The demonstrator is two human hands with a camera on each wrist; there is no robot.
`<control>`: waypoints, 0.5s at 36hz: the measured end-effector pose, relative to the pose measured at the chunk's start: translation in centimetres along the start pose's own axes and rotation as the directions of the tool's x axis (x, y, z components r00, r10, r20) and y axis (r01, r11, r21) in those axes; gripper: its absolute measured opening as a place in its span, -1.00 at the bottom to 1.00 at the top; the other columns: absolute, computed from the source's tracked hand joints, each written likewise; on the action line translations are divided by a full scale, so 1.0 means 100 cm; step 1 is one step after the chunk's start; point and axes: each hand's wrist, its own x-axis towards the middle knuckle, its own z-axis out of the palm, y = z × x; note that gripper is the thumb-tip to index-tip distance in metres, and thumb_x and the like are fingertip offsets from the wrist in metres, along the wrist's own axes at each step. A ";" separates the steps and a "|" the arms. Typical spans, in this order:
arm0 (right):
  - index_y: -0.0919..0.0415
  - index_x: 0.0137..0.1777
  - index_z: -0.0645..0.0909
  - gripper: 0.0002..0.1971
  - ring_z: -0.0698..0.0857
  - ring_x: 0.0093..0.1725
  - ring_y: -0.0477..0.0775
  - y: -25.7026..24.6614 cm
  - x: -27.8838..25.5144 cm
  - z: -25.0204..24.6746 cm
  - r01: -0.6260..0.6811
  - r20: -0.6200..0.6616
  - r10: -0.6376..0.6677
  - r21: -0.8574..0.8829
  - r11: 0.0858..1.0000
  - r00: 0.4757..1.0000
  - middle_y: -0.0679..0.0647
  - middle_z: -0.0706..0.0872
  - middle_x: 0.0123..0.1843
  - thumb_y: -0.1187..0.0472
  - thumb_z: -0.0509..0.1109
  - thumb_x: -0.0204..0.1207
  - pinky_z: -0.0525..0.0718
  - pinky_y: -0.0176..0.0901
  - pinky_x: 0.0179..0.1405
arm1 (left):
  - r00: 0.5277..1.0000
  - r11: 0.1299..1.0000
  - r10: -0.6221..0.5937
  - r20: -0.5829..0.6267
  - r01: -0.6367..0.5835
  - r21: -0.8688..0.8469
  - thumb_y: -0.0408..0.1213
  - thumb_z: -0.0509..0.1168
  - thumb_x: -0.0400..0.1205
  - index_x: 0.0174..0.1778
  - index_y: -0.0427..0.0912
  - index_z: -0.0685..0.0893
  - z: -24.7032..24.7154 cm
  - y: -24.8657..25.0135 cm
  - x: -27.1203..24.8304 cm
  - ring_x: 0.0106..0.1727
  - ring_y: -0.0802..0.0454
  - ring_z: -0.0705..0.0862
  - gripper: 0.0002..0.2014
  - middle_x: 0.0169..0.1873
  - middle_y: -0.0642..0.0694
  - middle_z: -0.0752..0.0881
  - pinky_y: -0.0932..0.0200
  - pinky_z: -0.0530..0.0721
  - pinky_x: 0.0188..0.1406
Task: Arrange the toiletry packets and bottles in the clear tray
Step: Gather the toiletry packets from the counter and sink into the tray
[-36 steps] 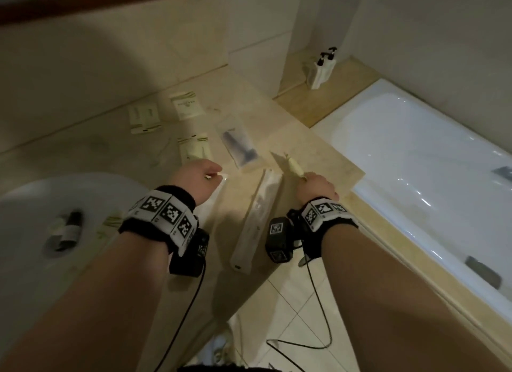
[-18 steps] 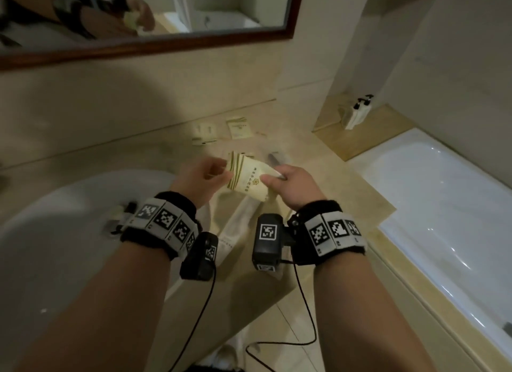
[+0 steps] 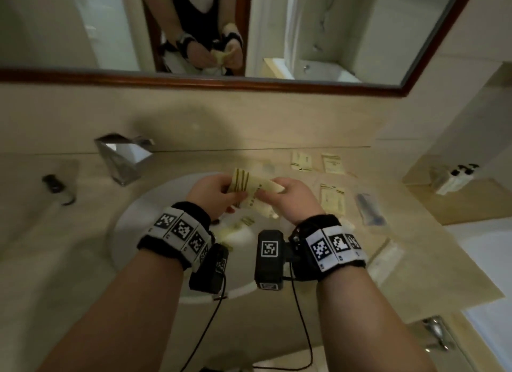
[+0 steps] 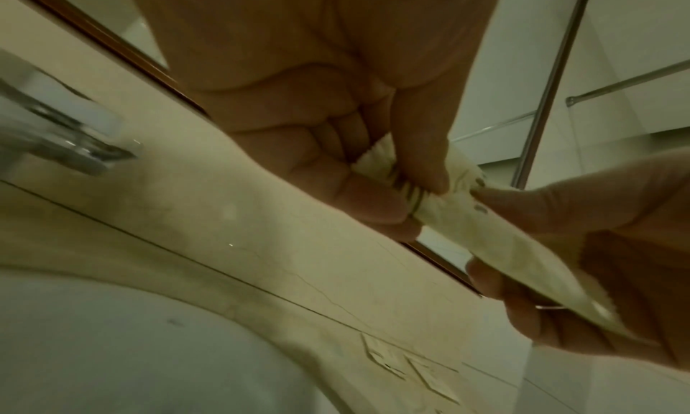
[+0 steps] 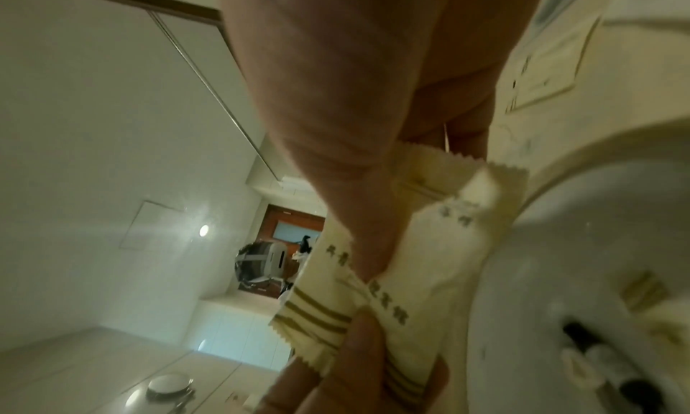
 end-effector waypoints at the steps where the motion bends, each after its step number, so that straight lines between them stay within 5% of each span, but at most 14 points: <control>1: 0.10 0.14 0.70 -0.78 0.58 -0.33 -0.25 -0.006 0.003 0.011 0.011 0.014 -0.011 -0.002 1.000 1.000 -0.20 0.63 -0.33 0.14 0.43 0.51 0.51 -0.57 -0.43 | 1.000 1.000 -0.010 -0.005 0.010 -0.023 -0.21 0.31 0.61 0.12 -0.08 0.68 -0.010 -0.007 -0.004 -0.11 -0.02 0.77 -0.81 -0.11 -0.05 0.78 0.01 0.78 -0.03; 4: 0.05 -0.02 0.70 -0.90 0.69 -0.14 0.01 -0.022 0.009 0.038 0.008 0.050 -0.006 -0.032 0.999 0.999 -0.02 0.73 -0.18 0.11 0.44 0.49 0.64 -0.14 -0.12 | 1.000 0.998 -0.021 -0.020 0.020 -0.055 -0.27 0.30 0.61 0.16 -0.15 0.68 -0.033 -0.022 -0.014 -0.02 -0.09 0.77 -0.78 -0.03 -0.14 0.78 0.03 0.77 -0.01; 11: 0.17 0.11 0.66 -0.77 0.63 -0.16 -0.02 -0.073 0.017 0.121 0.098 0.184 -0.078 -0.101 0.990 0.980 0.02 0.68 -0.12 0.07 0.37 0.54 0.52 -0.33 -0.34 | 0.977 0.992 -0.105 -0.186 0.089 -0.089 -0.29 0.30 0.62 0.08 -0.12 0.66 -0.105 -0.077 -0.040 -0.33 0.10 0.66 -0.85 -0.29 0.07 0.66 0.21 0.70 -0.26; 14: 0.19 0.18 0.65 -0.69 0.65 -0.12 0.01 -0.094 0.021 0.156 0.087 0.261 -0.055 -0.112 0.990 0.964 0.05 0.70 -0.07 0.02 0.36 0.55 0.61 -0.17 -0.13 | 0.953 0.979 -0.178 -0.244 0.146 -0.142 -0.27 0.31 0.61 0.11 -0.15 0.65 -0.139 -0.101 -0.056 -0.21 0.02 0.72 -0.82 -0.21 0.00 0.71 0.06 0.78 -0.09; 18: 0.22 0.18 0.65 -0.69 0.62 -0.28 -0.08 -0.120 0.024 0.204 0.088 0.348 -0.056 -0.078 0.993 0.936 0.04 0.71 -0.14 0.05 0.37 0.54 0.58 -0.31 -0.28 | 0.924 0.955 -0.258 -0.283 0.200 -0.218 -0.28 0.33 0.60 0.12 -0.20 0.67 -0.183 -0.135 -0.078 -0.15 -0.03 0.72 -0.80 -0.19 -0.04 0.72 -0.06 0.77 0.04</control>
